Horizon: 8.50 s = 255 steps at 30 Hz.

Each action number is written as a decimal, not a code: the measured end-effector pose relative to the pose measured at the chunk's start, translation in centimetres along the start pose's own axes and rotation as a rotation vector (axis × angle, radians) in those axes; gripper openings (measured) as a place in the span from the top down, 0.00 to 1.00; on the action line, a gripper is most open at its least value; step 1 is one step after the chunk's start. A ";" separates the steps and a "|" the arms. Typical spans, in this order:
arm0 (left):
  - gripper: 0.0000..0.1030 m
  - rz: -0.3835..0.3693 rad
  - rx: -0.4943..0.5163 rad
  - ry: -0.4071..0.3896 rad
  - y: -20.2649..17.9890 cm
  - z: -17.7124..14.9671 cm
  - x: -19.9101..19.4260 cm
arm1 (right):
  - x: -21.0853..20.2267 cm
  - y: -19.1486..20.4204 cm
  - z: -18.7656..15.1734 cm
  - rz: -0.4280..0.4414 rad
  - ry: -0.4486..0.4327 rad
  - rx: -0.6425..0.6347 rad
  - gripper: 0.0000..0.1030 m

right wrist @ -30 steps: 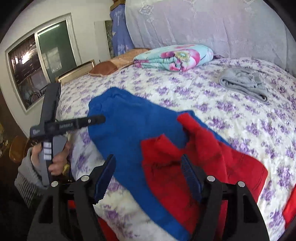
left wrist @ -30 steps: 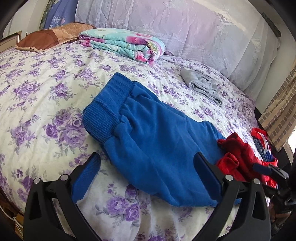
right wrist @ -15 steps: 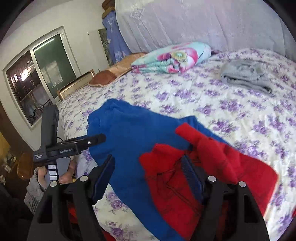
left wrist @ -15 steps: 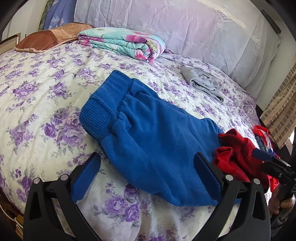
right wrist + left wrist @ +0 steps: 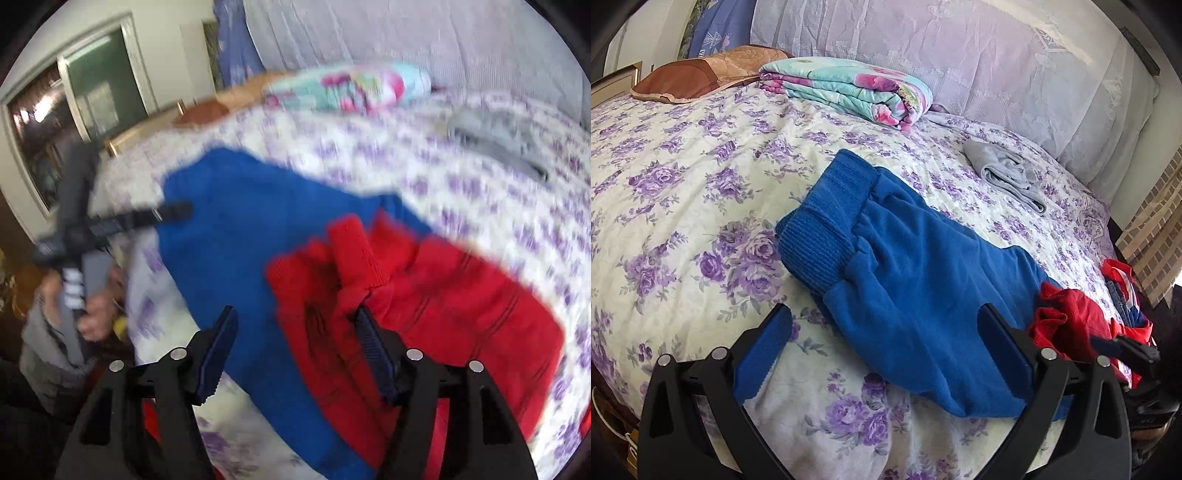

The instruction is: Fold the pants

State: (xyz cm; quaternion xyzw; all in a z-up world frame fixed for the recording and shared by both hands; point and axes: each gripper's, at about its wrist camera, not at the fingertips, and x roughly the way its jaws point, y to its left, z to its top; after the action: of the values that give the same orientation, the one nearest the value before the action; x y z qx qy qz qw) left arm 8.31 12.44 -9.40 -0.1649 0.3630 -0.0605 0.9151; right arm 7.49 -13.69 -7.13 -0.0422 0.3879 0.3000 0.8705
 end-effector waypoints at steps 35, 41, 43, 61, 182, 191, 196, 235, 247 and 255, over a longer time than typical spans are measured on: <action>0.08 0.179 0.015 -0.014 -0.9 2.3 3.3 | 0.2 -4.8 -2.2 -0.125 -0.104 0.202 0.13; 0.22 0.199 0.023 -0.028 -1.2 2.5 2.9 | 0.2 -4.8 -2.3 -0.119 -0.105 0.205 0.13; 0.28 0.207 0.016 -0.035 -1.2 2.5 2.6 | 0.2 -4.9 -2.4 -0.114 -0.107 0.211 0.12; 0.19 0.030 -0.139 0.026 1.9 2.8 3.3 | -1.4 -6.3 -3.3 -0.045 -0.169 0.259 0.12; 0.18 -0.014 0.537 -0.121 -22.4 -5.7 -1.1 | -12.6 -9.9 -6.8 -0.147 -0.237 0.472 0.04; 0.09 0.068 0.404 -0.082 -18.5 -4.0 0.2 | -7.4 -7.0 -5.0 -0.432 -0.249 0.322 0.04; 0.04 0.093 0.409 -0.035 -18.3 -4.9 2.2 | -5.6 -9.3 -6.4 -0.388 -0.168 0.398 0.04; 0.04 0.082 0.338 0.024 -16.9 -5.6 3.8 | -5.7 -8.2 -6.0 -0.330 -0.134 0.342 0.04; 0.04 0.082 0.335 0.024 -16.8 -5.7 3.8 | -3.8 -9.5 -8.9 -0.237 -0.060 0.417 0.04; 0.04 0.070 0.321 0.031 -16.7 -5.8 3.8 | -5.8 -10.9 -9.4 -0.166 -0.110 0.480 0.04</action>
State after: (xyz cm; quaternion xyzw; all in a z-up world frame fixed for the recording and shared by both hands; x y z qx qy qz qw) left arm 7.26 -5.64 -10.02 -0.0028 0.3685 -0.0882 0.9254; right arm 4.44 -28.32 -11.39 0.1501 0.3952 0.1288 0.8970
